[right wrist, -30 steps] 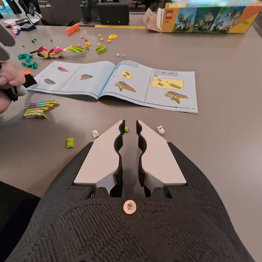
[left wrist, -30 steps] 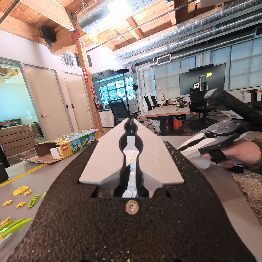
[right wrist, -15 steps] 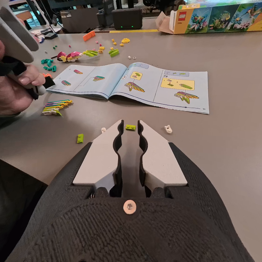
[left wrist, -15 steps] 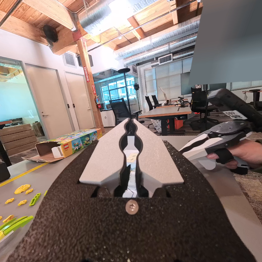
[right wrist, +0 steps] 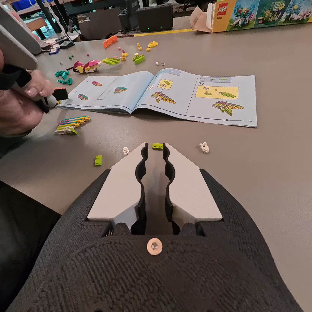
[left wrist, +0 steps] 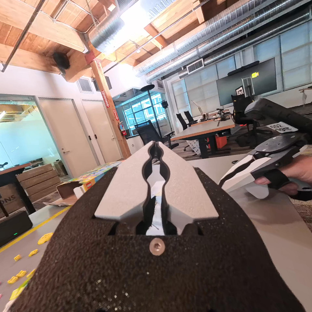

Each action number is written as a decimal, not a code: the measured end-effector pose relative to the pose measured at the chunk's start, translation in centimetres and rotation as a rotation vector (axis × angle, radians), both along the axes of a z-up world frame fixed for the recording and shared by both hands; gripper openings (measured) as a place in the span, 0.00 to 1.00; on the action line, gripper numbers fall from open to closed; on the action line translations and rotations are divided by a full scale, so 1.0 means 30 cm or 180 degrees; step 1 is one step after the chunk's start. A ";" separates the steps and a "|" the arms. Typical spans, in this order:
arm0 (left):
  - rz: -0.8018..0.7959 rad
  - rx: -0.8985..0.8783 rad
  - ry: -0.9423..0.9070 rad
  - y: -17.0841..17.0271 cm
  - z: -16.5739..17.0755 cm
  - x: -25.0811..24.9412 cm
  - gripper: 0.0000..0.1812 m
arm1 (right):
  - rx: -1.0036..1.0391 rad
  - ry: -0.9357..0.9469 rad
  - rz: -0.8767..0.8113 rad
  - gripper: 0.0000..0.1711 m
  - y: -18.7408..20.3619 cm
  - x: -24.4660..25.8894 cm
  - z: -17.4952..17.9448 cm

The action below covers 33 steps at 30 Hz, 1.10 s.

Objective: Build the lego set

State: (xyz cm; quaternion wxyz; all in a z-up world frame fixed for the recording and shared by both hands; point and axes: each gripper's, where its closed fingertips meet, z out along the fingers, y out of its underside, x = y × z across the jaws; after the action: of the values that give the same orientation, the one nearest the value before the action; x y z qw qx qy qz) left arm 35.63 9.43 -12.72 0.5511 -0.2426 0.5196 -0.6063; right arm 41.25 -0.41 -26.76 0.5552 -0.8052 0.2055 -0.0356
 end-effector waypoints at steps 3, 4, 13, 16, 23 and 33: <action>-0.0041 0.0003 0.0032 -0.010 -0.007 0.002 0.00 | -0.0007 0.0002 -0.0008 0.09 0.000 0.001 0.000; -0.0039 0.0005 0.0028 -0.010 -0.006 0.002 0.00 | -0.0006 0.0006 -0.0009 0.09 0.000 0.001 0.000; -0.0067 -0.0086 0.0080 -0.002 -0.009 0.007 0.00 | -0.0012 0.0005 -0.0001 0.09 0.000 0.000 -0.001; -0.0075 -0.0155 0.0105 0.007 -0.009 0.010 0.00 | -0.0018 -0.0003 0.0001 0.09 0.000 0.000 -0.001; -0.0085 -0.0205 0.0134 0.012 -0.011 0.013 0.00 | -0.0022 -0.0006 0.0003 0.09 0.001 0.000 -0.002; -0.0060 0.0360 -0.0054 -0.060 -0.018 -0.010 0.00 | -0.0050 0.0005 -0.0008 0.08 0.000 0.003 -0.004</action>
State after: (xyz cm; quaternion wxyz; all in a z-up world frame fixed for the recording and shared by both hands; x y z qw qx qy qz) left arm 35.33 7.64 -13.26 0.5626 -0.2009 0.5506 -0.5831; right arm 41.34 -0.42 -26.88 0.5487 -0.8092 0.2067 -0.0374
